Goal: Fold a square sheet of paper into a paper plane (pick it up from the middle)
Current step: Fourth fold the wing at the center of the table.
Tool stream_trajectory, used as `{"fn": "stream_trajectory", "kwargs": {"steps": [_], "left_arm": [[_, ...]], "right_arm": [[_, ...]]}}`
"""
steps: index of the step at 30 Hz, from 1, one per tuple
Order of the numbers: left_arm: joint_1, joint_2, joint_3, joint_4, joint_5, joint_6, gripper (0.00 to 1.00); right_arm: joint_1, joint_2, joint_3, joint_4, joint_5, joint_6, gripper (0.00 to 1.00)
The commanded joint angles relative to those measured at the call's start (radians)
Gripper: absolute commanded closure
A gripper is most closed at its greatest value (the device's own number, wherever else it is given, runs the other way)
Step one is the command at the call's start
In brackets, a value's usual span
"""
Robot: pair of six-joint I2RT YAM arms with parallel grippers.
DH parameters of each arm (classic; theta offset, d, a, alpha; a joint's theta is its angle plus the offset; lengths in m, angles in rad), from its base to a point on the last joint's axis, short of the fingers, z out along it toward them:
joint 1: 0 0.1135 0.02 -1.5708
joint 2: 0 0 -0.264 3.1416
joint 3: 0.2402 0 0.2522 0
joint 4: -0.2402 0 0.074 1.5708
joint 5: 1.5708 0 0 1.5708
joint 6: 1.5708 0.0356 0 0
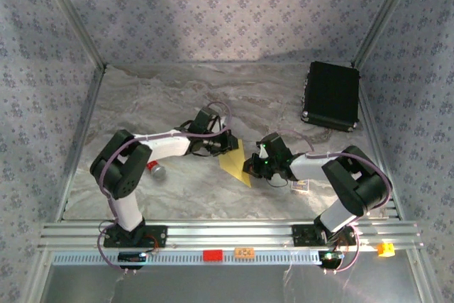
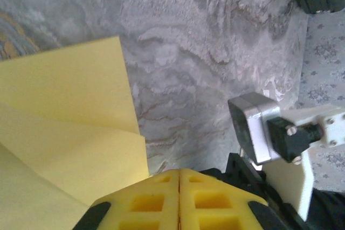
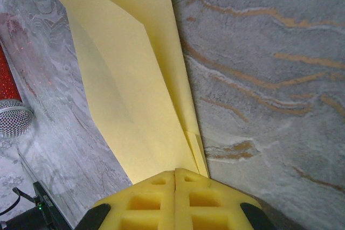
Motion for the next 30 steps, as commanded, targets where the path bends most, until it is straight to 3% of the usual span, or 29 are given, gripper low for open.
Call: {"fn": "stream_trajectory", "kwargs": {"steps": [1,9,30], "left_arm": [[-0.031,0.007,-0.041,-0.002,0.0,-0.022,0.96],[-0.062,0.055,-0.05,0.071,0.018,-0.056,0.96],[-0.021,0.14,-0.006,-0.036,-0.065,-0.022,0.97]], "right_arm": [[-0.005,0.009,-0.041,-0.123,0.047,-0.006,0.99],[-0.006,0.007,-0.042,-0.122,0.046,-0.004,0.99],[-0.005,0.011,-0.05,-0.115,0.043,-0.009,0.99]]}}
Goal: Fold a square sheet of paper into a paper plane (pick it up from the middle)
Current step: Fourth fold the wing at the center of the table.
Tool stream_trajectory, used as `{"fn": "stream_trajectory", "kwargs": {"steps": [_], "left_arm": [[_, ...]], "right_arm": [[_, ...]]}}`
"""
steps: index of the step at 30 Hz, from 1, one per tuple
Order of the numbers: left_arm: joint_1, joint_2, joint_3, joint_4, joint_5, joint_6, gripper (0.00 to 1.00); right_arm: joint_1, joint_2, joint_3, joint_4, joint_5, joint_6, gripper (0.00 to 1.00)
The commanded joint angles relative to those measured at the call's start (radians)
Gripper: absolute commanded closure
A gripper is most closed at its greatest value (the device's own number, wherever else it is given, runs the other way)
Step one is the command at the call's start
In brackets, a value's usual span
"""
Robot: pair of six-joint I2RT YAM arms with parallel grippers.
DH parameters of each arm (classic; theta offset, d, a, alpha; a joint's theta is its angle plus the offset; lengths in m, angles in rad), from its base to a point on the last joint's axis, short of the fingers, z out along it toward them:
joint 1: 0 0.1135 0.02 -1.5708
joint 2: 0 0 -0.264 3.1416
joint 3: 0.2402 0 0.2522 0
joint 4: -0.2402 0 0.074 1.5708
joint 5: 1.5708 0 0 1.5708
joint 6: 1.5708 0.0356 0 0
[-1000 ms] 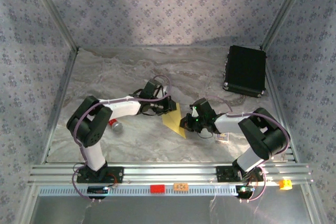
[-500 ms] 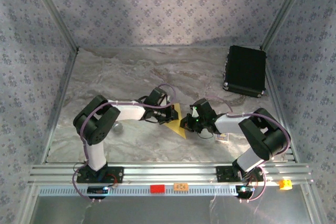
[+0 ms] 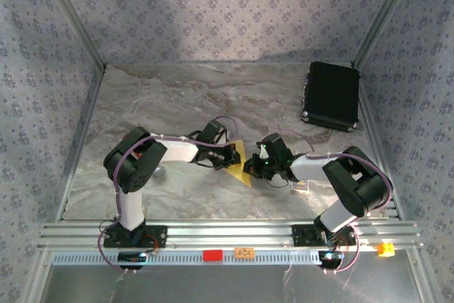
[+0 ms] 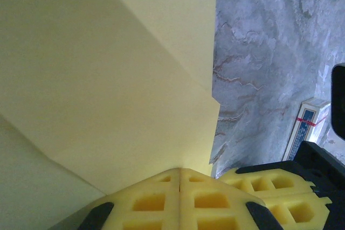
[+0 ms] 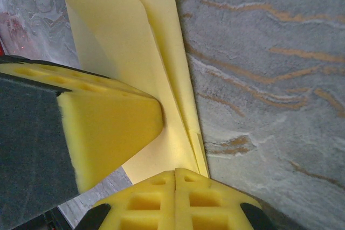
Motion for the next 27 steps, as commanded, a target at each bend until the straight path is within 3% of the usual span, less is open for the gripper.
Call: {"fn": "stream_trajectory", "kwargs": {"steps": [1,27], "left_arm": [[0.038,0.031,0.024,-0.052,-0.062,0.025,0.97],[0.163,0.071,0.088,-0.081,-0.054,0.081,0.96]], "right_arm": [[-0.003,0.016,-0.042,-0.118,0.046,-0.009,0.99],[-0.003,0.016,-0.053,-0.115,0.039,-0.02,0.99]]}}
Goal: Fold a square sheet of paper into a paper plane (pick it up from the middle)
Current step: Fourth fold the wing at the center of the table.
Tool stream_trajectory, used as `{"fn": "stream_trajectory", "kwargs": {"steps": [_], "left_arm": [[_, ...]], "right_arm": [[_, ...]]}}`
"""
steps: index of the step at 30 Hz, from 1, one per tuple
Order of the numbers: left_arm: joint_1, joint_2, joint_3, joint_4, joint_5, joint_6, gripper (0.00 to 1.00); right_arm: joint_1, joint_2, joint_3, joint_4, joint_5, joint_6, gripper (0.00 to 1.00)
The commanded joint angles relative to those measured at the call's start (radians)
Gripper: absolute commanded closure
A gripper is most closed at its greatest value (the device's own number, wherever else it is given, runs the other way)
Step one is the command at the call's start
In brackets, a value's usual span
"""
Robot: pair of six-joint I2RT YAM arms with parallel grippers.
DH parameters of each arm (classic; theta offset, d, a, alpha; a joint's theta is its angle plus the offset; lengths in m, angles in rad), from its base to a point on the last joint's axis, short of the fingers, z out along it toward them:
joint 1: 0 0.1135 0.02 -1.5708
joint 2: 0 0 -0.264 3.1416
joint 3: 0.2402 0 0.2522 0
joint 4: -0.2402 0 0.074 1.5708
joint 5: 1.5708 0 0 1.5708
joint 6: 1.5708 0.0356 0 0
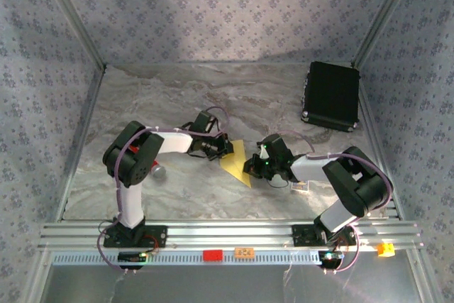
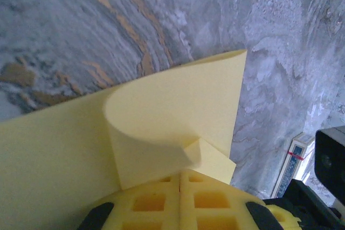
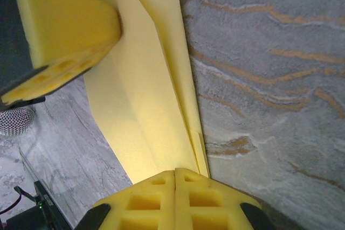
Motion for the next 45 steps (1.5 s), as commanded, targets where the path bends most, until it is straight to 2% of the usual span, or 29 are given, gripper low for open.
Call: {"fn": "stream_trajectory", "kwargs": {"steps": [1,33,45], "left_arm": [[0.043,0.034,0.03,-0.048,-0.095,0.04,0.96],[0.138,0.073,0.163,-0.201,-0.128,0.106,0.96],[0.136,-0.056,0.151,-0.221,-0.14,0.125,0.94]], "right_arm": [[-0.003,0.019,-0.043,-0.134,0.038,-0.019,0.99],[-0.005,0.02,-0.046,-0.129,0.023,-0.027,0.99],[-0.011,0.014,-0.042,-0.142,0.02,-0.043,0.99]]}}
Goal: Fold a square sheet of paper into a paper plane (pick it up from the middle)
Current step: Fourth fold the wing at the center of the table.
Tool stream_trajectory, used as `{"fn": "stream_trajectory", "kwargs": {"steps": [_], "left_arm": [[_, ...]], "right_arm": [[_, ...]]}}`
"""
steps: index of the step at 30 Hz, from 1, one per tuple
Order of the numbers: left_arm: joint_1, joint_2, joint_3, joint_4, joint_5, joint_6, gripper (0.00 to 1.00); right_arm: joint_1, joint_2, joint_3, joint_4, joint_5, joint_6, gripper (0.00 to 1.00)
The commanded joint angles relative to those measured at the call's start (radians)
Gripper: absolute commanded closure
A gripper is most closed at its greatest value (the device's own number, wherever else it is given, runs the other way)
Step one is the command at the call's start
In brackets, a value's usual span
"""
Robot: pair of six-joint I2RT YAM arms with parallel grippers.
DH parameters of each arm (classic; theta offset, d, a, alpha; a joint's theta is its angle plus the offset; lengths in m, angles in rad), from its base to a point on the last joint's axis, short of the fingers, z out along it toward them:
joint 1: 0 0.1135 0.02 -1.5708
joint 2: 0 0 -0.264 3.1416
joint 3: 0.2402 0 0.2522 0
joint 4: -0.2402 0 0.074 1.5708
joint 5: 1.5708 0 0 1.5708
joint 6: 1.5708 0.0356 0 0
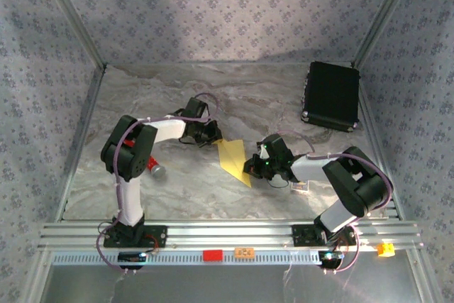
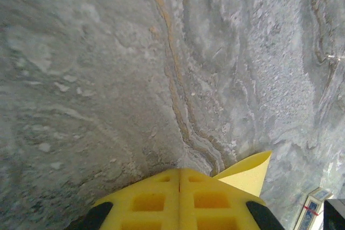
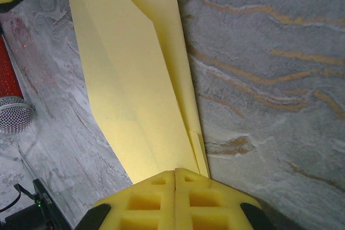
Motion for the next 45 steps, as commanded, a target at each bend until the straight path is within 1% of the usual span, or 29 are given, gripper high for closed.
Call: {"fn": "stream_trajectory", "kwargs": {"steps": [1,4,9,16,20,24,32,37,42,45], "left_arm": [[0.011,-0.084,0.011,-0.036,-0.037,0.034,0.94],[0.003,-0.106,0.007,-0.041,-0.025,0.038,0.94],[-0.043,-0.131,-0.046,0.028,0.007,0.029,0.93],[-0.1,-0.062,-0.055,0.07,0.055,0.032,0.93],[-0.103,-0.027,-0.07,0.095,0.054,0.019,0.94],[-0.102,0.0,-0.065,0.083,0.047,0.029,0.94],[-0.103,0.023,-0.064,0.03,0.015,0.06,0.95],[-0.104,0.028,-0.073,0.04,0.017,0.057,0.95],[-0.103,0.03,-0.076,0.041,0.015,0.057,0.95],[-0.105,0.032,-0.076,0.042,0.014,0.055,0.95]], "right_arm": [[-0.009,0.013,-0.038,-0.145,0.025,-0.032,0.99],[-0.011,0.01,-0.036,-0.148,0.022,-0.036,0.99],[-0.017,0.011,-0.034,-0.153,0.02,-0.039,0.99],[-0.018,0.01,-0.029,-0.158,0.019,-0.041,0.99],[-0.018,0.008,-0.025,-0.152,0.012,-0.042,0.98],[-0.016,-0.002,-0.01,-0.152,0.003,-0.04,0.98],[-0.007,-0.041,0.09,-0.168,-0.031,-0.04,0.97],[0.018,0.013,0.171,-0.165,-0.045,-0.05,0.97],[0.031,0.126,0.258,-0.17,-0.044,-0.062,0.96],[0.031,0.17,0.269,-0.173,-0.045,-0.069,0.95]]}}
